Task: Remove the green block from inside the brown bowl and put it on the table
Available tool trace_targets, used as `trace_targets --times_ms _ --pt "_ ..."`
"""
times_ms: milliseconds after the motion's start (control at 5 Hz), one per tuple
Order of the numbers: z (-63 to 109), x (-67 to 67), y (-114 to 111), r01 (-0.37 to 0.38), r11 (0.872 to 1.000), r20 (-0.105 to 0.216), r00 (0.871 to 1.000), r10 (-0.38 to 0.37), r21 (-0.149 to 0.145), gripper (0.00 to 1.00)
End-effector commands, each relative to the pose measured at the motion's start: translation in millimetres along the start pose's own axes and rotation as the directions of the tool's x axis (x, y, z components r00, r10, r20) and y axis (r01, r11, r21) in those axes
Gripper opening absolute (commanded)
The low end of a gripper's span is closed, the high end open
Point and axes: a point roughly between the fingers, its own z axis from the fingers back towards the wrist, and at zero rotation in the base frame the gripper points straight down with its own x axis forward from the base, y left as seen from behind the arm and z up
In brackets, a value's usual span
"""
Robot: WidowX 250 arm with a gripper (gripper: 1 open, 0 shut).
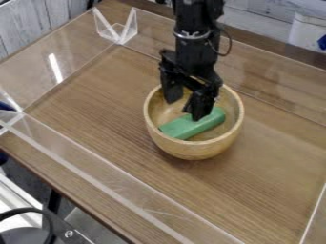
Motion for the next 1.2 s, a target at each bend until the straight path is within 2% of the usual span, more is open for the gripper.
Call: trace_targets --times_ms 0,400,600,800,1000 --pt "9.6 3.6 5 -0.006 1.0 0.047 0.999 0.005 0.013 1.0" --pt "27.0 1.2 0 0.002 1.0 0.083 0.997 -0.004 0.019 1.0" --pt "25.0 3.3 -1 0.008 1.0 0.089 0.996 -0.01 0.017 1.0" --pt "16.1 6.6 1 0.006 1.0 0.073 0.997 -0.007 0.013 1.0" --pt "12.3 7.8 1 0.007 1.0 0.072 0.997 -0.008 0.011 1.0"
